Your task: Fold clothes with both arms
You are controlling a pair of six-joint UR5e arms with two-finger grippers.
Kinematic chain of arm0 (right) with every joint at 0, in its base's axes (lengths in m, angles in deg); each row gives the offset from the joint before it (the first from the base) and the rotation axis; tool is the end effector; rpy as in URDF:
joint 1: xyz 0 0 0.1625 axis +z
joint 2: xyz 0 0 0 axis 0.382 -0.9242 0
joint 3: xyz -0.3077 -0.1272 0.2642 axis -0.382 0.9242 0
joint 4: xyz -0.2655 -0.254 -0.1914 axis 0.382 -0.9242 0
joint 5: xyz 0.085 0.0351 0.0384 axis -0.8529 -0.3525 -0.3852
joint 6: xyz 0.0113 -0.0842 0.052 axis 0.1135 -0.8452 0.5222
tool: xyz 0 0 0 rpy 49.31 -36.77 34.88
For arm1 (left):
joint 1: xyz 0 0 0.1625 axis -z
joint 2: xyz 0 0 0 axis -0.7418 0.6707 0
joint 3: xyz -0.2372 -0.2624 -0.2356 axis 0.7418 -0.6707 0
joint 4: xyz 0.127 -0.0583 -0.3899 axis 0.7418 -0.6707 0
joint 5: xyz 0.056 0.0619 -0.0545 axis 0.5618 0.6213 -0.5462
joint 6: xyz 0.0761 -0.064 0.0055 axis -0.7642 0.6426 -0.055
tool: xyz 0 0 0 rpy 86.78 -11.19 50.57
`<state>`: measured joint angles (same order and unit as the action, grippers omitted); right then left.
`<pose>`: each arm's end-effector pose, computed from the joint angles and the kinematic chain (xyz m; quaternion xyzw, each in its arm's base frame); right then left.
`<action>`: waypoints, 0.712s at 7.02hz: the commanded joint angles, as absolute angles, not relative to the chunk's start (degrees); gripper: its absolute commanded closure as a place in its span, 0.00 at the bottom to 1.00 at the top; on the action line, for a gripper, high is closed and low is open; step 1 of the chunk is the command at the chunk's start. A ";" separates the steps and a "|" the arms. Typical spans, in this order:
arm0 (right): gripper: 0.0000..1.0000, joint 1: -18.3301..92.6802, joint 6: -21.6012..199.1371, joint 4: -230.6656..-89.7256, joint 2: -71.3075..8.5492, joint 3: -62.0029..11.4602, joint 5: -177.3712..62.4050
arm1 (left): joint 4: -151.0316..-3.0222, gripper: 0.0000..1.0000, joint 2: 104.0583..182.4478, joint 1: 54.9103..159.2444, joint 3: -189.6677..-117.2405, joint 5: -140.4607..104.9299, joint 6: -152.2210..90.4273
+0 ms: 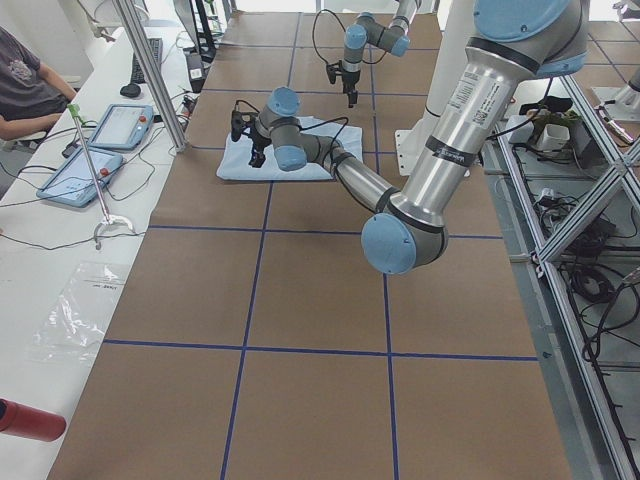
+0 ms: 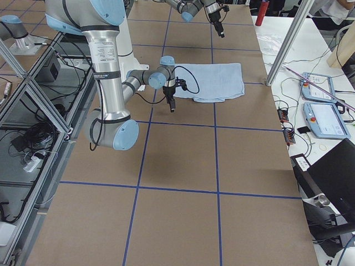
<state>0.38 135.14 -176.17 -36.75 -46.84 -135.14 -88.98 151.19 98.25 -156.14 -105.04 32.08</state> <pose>-0.4629 -0.3196 0.3442 0.0519 -0.3205 -0.0646 0.9436 0.3399 -0.5691 0.2761 0.1774 0.5497 -0.1766 0.7970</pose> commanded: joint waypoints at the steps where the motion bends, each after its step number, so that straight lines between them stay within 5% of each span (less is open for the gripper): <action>1: 0.00 -2.14 165.40 -175.47 -28.48 -44.96 -134.75 | -88.80 0.00 151.17 98.24 -156.35 -105.04 32.07; 5: 0.00 -11.45 212.42 -175.38 -24.94 -44.25 -123.34 | -88.89 0.00 151.17 98.07 -156.35 -105.04 32.07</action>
<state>-8.63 198.61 -175.43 -25.21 -44.61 -126.79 -88.82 151.08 98.15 -156.35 -105.04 32.06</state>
